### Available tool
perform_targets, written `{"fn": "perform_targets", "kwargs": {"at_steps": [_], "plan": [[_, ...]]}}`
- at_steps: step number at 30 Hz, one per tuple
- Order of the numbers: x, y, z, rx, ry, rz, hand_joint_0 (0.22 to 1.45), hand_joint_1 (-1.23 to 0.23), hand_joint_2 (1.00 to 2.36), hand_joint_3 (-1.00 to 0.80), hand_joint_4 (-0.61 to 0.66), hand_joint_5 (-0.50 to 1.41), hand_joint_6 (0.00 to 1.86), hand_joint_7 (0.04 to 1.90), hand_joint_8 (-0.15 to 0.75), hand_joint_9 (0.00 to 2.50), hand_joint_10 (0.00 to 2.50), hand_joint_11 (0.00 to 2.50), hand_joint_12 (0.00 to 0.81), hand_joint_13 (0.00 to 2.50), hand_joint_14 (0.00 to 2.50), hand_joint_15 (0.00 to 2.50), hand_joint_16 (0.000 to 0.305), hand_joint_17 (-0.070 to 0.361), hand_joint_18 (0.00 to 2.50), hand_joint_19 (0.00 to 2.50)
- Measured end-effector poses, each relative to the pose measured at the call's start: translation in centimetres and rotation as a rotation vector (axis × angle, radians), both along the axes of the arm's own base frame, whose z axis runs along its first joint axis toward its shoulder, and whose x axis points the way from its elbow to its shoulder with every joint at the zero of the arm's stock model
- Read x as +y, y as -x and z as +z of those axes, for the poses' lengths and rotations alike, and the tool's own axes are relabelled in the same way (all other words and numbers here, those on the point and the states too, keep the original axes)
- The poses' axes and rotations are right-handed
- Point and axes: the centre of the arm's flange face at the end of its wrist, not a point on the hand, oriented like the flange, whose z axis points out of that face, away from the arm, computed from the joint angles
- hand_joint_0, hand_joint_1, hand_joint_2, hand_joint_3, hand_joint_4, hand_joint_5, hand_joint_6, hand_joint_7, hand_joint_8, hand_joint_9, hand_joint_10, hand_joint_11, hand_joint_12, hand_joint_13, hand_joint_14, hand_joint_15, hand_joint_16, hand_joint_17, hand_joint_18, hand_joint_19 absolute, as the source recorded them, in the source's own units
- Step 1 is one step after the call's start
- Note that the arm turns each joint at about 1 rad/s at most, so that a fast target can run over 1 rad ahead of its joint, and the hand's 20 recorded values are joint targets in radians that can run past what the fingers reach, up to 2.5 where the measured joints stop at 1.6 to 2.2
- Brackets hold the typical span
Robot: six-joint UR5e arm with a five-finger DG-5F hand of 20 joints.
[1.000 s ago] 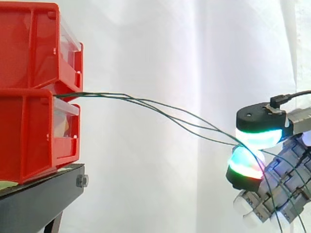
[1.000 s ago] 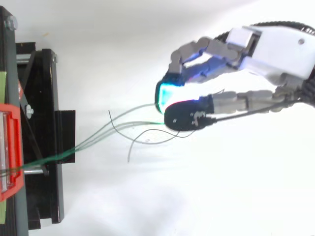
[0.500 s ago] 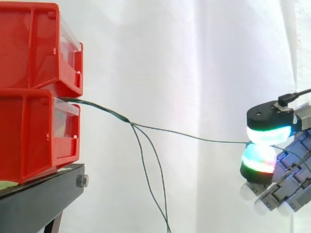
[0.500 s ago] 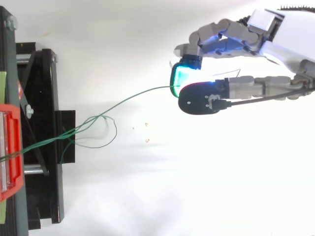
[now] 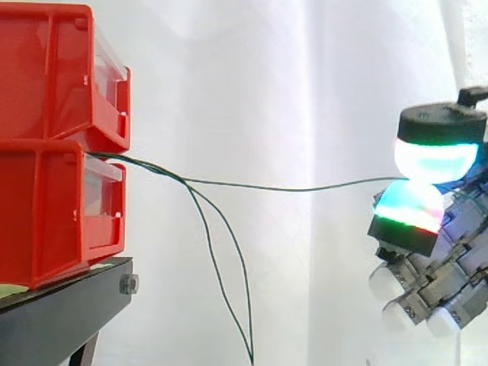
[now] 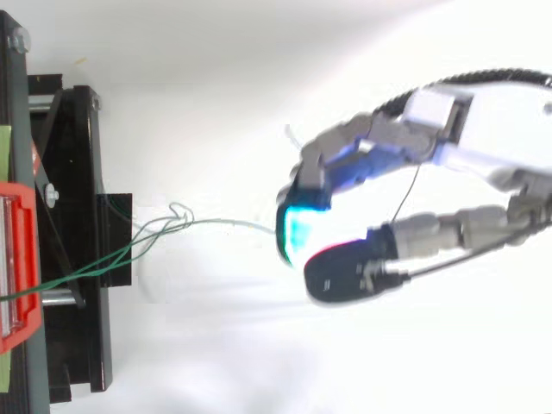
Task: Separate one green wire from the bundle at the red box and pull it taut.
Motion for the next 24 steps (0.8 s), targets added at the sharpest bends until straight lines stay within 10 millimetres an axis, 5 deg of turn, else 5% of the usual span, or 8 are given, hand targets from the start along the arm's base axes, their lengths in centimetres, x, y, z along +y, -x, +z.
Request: {"fn": "perform_targets", "kwargs": {"at_steps": [8, 24], "plan": [[2.1, -0.5, -2.8, -0.128, -0.106, 0.058, 0.62, -0.75, 1.01, -0.16, -0.03, -0.09, 0.84, 1.1, 0.228, 0.7, 0.0, 0.03, 0.317, 0.43, 0.0, 0.08, 0.043, 0.098, 0.41, 0.3], [2.8, -1.8, -2.3, -0.261, -0.13, 0.051, 0.62, -0.75, 1.01, -0.16, -0.03, -0.09, 0.85, 1.11, 0.23, 0.71, 0.0, 0.06, 0.319, 0.44, 0.0, 0.1, 0.044, 0.098, 0.42, 0.31]]}}
